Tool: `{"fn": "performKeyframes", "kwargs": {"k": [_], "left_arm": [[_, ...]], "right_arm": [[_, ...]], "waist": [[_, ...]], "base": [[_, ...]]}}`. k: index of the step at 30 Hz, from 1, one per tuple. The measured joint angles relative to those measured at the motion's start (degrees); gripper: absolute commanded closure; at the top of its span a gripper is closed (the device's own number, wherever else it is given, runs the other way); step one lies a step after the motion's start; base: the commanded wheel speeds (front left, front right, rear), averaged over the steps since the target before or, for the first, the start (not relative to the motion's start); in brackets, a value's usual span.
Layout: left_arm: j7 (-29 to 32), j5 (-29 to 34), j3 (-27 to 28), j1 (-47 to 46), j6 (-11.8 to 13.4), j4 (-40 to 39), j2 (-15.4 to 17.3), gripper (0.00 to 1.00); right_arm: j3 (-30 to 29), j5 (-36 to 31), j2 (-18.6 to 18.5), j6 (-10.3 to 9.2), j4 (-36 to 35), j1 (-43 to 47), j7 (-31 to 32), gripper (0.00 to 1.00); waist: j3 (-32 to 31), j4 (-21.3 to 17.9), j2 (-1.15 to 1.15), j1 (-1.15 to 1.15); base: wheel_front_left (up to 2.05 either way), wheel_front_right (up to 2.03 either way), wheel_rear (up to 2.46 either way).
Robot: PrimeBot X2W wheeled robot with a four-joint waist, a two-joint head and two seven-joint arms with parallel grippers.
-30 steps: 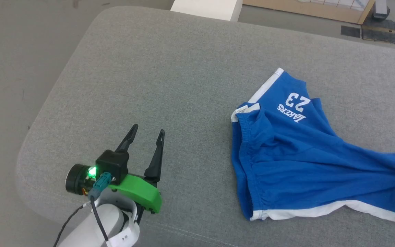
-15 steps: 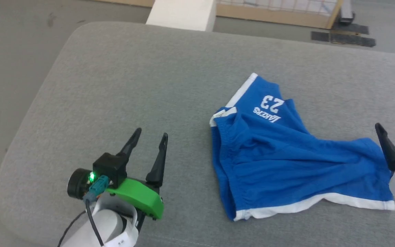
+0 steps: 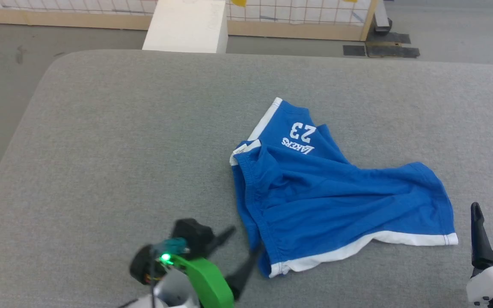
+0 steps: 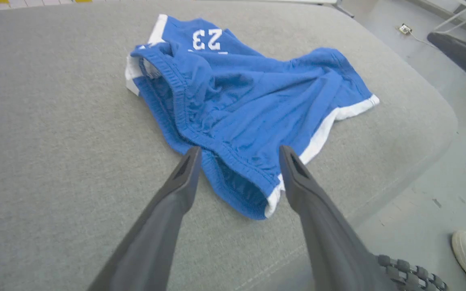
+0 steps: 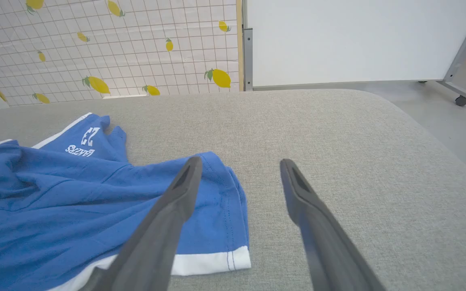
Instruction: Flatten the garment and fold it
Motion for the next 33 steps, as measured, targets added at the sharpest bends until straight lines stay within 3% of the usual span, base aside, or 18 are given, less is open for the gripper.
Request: {"fn": "performKeyframes", "kwargs": {"k": [4,9,15,29,30,32,33], "left_arm": [[8.2,-3.4,-3.4,-0.1,-1.7,-2.1,0.0,0.00],[14.3,-3.1,-7.1,-1.7,-3.1,-0.3,-0.2,0.00],[13.6,-1.3,-7.0,-4.7,-2.3,4.1,-1.8,0.00],[10.8,-0.6,-7.3,-6.0,-4.2,9.0,-3.7,0.00],[10.8,-0.6,-7.3,-6.1,-4.4,9.2,-3.9,0.25],[10.4,-0.6,-7.3,-6.2,-4.9,9.5,-4.1,1.00],[10.3,-0.8,-7.2,-6.2,-5.2,9.5,-4.2,1.00]], "right_arm": [[-1.5,-1.3,1.3,0.00,-0.2,-0.1,0.3,0.00],[-2.2,-2.2,1.8,0.00,-0.5,-1.3,0.5,0.00],[-3.1,-2.4,2.1,0.00,-0.2,-2.0,0.5,0.00],[-4.0,-3.5,2.9,0.00,1.1,-3.1,0.5,0.00],[-4.1,-3.7,2.9,0.00,1.2,-3.1,0.5,0.00],[-4.2,-3.8,2.9,0.00,1.3,-3.1,0.5,0.00],[-4.2,-3.8,2.9,0.00,1.4,-3.1,0.7,0.00]], "waist": [[0.9,-0.7,0.00,0.00],[2.7,-1.6,0.00,0.00],[5.0,-2.2,0.00,0.00],[8.5,-3.1,0.00,0.00],[8.6,-3.0,0.00,0.00],[8.7,-2.8,0.00,0.00],[8.8,-2.7,0.00,0.00]], "base": [[0.00,0.00,0.00],[0.00,0.00,0.00],[0.00,0.00,0.00],[0.00,0.00,0.00],[0.00,0.00,0.00],[0.00,0.00,0.00],[0.00,0.00,0.00]]}}
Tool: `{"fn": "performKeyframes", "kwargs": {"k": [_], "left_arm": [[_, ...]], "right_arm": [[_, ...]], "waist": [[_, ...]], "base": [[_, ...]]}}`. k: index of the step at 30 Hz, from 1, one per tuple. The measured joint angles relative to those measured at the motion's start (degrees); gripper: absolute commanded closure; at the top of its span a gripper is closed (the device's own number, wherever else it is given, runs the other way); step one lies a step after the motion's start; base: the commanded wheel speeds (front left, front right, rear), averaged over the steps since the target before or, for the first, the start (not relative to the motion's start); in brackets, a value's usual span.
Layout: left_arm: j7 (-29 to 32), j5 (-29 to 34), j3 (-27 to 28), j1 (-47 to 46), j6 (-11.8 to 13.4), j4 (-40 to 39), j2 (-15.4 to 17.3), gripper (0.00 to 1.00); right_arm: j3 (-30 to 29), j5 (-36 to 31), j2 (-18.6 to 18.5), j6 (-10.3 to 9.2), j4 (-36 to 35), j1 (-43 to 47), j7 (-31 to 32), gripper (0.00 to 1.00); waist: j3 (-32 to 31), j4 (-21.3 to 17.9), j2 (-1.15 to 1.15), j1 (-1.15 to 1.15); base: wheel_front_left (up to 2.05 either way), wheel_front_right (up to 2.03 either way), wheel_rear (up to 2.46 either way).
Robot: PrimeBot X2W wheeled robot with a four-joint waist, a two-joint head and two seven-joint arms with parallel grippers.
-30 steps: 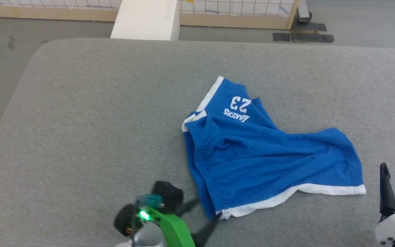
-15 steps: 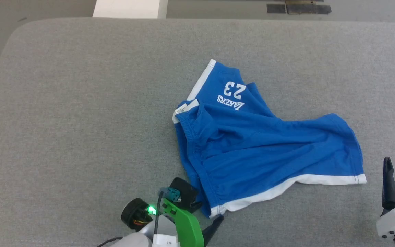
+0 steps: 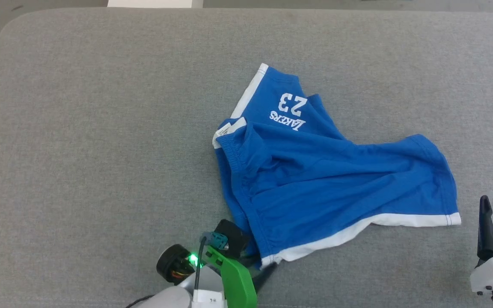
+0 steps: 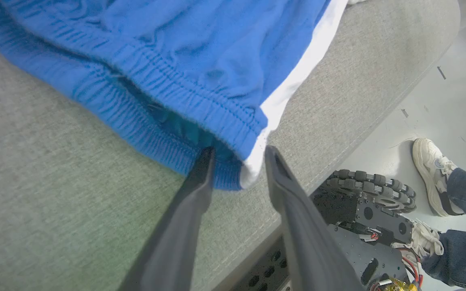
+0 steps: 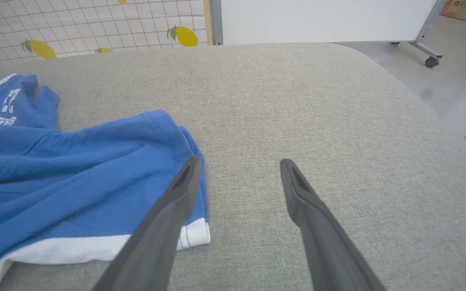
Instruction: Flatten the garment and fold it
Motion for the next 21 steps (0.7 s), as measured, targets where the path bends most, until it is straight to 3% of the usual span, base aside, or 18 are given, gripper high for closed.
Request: {"fn": "performKeyframes", "kwargs": {"k": [6,12,21], "left_arm": [[-1.5,-0.5,0.8,0.0,0.0,0.1,0.1,1.00],[-3.3,-0.8,2.7,0.1,1.9,-2.5,1.7,1.00],[-3.9,-0.6,3.6,1.0,4.1,-7.2,3.7,1.00]], "right_arm": [[1.2,0.0,-0.2,0.00,0.8,0.0,1.8,0.00],[7.8,3.6,-3.0,0.00,1.3,2.8,12.1,0.00],[8.4,5.6,-4.4,0.00,-0.2,4.0,24.6,0.00]], "waist": [[-0.8,0.7,0.00,0.00],[-2.9,1.7,0.00,0.00],[-4.5,3.5,0.00,0.00]], "base": [[0.00,0.00,0.00],[0.00,0.00,0.00],[0.00,0.00,0.00]]}}
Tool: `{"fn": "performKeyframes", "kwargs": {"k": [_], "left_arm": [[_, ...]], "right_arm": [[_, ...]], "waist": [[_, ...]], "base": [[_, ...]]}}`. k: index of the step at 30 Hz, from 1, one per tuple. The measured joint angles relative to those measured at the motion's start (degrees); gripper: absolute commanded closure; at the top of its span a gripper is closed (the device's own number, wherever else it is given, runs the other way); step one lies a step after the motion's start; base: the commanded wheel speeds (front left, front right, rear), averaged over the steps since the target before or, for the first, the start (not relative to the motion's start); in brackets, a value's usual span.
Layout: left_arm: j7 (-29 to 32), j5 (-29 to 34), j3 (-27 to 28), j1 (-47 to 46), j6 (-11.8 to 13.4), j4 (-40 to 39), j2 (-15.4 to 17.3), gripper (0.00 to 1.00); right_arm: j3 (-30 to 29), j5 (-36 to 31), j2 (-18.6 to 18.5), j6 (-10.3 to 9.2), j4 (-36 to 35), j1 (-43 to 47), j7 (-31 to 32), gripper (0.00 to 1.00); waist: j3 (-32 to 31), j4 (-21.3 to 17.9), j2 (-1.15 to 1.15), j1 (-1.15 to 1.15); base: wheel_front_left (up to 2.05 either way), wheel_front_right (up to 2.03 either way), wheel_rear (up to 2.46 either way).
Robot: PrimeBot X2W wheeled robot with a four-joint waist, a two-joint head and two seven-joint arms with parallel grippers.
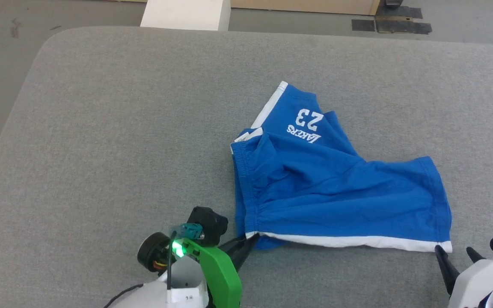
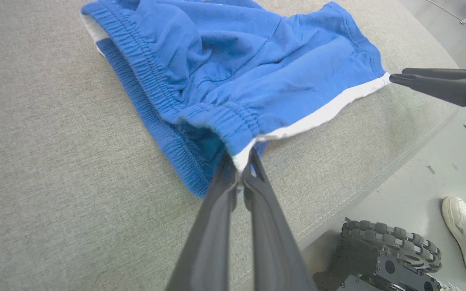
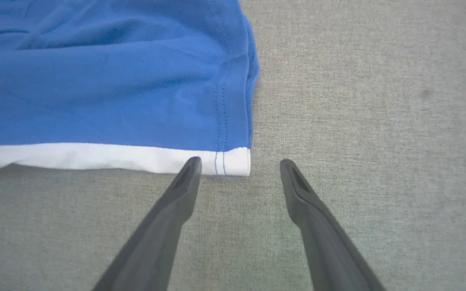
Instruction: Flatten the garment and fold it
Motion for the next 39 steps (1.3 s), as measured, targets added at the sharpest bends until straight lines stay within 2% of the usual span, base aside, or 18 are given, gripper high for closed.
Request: {"fn": "performKeyframes", "kwargs": {"k": [6,19,20,21,22,23,29,33,39], "left_arm": [[0.0,1.2,-0.7,0.3,0.0,-0.8,0.2,1.00],[0.0,1.8,-1.0,-0.2,0.2,-1.3,0.2,1.00],[0.0,1.8,-1.0,-0.4,0.2,-1.2,0.2,1.00],[0.0,1.8,-1.0,-0.4,0.2,-1.2,0.2,1.00],[0.0,1.8,-1.0,-0.4,0.2,-1.1,0.2,1.00],[0.0,1.8,-1.0,-0.4,0.2,-1.0,0.2,1.00],[0.0,1.9,-1.1,-0.4,0.2,-0.4,0.9,1.00],[0.1,1.9,-0.9,-0.4,0.2,-0.9,2.0,1.00],[1.1,2.5,0.9,-1.8,0.5,-4.8,5.6,1.00]], "right_arm": [[-0.9,-0.8,0.6,0.00,0.8,-0.4,3.7,0.00],[-0.2,-2.7,1.1,0.00,3.5,-5.1,5.6,0.00],[-0.3,-2.8,1.1,0.00,3.6,-5.2,5.9,0.05],[-0.2,-2.9,1.2,0.00,3.7,-5.2,6.1,0.45],[-0.2,-2.9,1.3,0.00,3.7,-5.3,6.4,0.67],[-0.2,-2.9,1.3,0.00,3.7,-5.3,6.7,1.00],[0.0,-2.6,1.8,0.00,3.2,-4.9,7.3,1.00],[0.4,0.2,1.1,0.00,0.9,-3.9,7.2,1.00],[2.3,8.5,-4.0,0.00,-6.1,-4.5,8.8,1.00]], "waist": [[0.5,0.4,0.00,0.00],[3.5,1.1,0.00,0.00],[3.7,1.2,0.00,0.00],[3.8,1.3,0.00,0.00],[3.8,1.4,0.00,0.00],[3.8,1.4,0.00,0.00],[2.5,1.4,0.00,0.00],[0.7,1.1,0.00,0.00],[-2.7,0.3,0.00,0.00]], "base": [[0.00,0.00,0.00],[0.00,0.00,0.00],[0.00,0.00,0.00],[0.00,0.00,0.00],[0.00,0.00,0.00],[0.00,0.00,0.00],[0.00,0.00,0.00],[0.00,0.00,0.00],[0.00,0.00,0.00]]}}
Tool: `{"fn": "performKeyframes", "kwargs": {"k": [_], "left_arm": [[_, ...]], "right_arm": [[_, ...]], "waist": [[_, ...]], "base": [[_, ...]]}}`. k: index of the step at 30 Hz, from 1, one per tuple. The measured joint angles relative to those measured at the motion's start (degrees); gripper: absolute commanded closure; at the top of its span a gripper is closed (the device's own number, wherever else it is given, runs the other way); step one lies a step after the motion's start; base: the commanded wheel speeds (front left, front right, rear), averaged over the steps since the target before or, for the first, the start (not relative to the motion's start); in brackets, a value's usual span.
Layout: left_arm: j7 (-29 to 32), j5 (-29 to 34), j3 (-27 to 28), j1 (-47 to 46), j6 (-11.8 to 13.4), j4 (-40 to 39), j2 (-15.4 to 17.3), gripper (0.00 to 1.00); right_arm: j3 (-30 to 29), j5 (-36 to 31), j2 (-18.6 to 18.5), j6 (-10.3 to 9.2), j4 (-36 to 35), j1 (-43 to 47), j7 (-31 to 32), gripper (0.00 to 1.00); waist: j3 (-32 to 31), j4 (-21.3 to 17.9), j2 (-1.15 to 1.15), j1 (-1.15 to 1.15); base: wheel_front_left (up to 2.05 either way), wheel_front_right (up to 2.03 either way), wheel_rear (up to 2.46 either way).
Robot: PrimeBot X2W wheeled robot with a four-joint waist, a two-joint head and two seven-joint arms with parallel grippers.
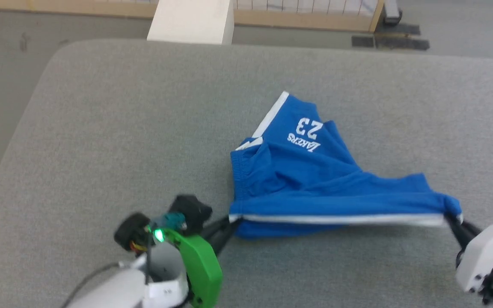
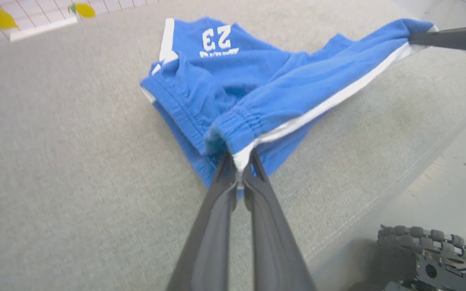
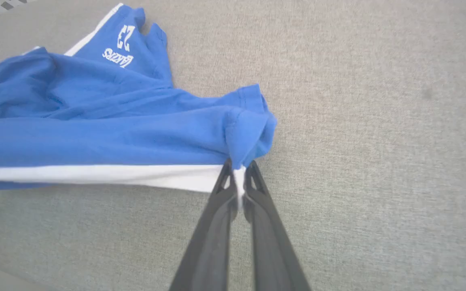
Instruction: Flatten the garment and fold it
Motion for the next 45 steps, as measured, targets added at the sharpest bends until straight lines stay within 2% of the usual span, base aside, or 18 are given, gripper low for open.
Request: {"fn": "performKeyframes", "kwargs": {"k": [6,12,13,17,22,26,32,38,41,45], "left_arm": [[3.0,0.4,4.3,-7.4,-0.6,-6.1,4.5,1.00],[6.7,-0.6,10.5,-18.9,-3.1,-8.4,7.0,1.00],[7.1,-1.2,11.4,-20.4,-3.2,-8.3,7.0,1.00],[8.7,-1.4,13.8,-28.2,-6.6,-5.7,8.1,1.00],[10.3,-1.6,15.0,-35.3,-9.9,-1.2,8.3,1.00],[11.7,-3.2,16.1,-39.2,-10.7,1.8,8.2,1.00],[14.9,-5.6,17.4,-44.1,-11.3,5.8,8.0,1.00],[17.3,-6.6,17.7,-53.7,-13.3,10.6,7.9,1.00],[17.6,-5.2,17.4,-60.6,-14.0,14.0,7.6,1.00],[17.3,-2.8,16.0,-70.3,-14.2,20.3,4.7,1.00]], "right_arm": [[-0.7,9.3,-4.3,0.00,-6.3,-7.0,4.8,1.00],[-2.1,15.8,-6.6,0.00,-10.0,-19.6,10.2,1.00],[-2.1,16.4,-6.7,0.00,-10.2,-21.5,10.8,1.00],[-2.4,18.2,-6.7,0.00,-10.1,-30.1,13.0,1.00],[0.4,17.9,-7.9,0.00,-8.8,-38.8,15.2,1.00],[3.6,17.4,-10.0,0.00,-7.0,-44.1,15.8,1.00],[8.9,16.6,-13.4,0.02,-2.3,-51.5,14.2,1.00],[13.9,14.3,-14.9,0.03,6.1,-63.3,7.5,1.00],[15.3,13.4,-13.5,0.05,12.5,-71.2,2.7,1.00],[13.5,10.4,-9.0,0.04,23.9,-81.9,-4.2,1.00]], "waist": [[-3.5,-0.6,0.00,0.00],[-6.3,-1.2,0.00,0.00],[-6.5,-1.3,0.00,0.00],[-7.3,-1.8,0.00,0.00],[-7.2,-2.9,0.00,0.00],[-6.0,-3.6,0.00,0.00],[-2.0,-4.6,0.00,0.00],[4.8,-5.8,0.00,0.00],[9.0,-6.6,0.00,0.00],[15.2,-7.9,0.00,0.01]], "base": [[0.00,0.00,0.00],[0.00,0.00,0.00],[0.00,0.00,0.00],[0.00,0.00,0.00],[0.00,0.00,0.00],[0.00,0.00,0.00],[0.00,0.00,0.00],[0.00,0.00,0.00],[0.00,0.00,0.00],[0.00,0.00,0.00]]}}
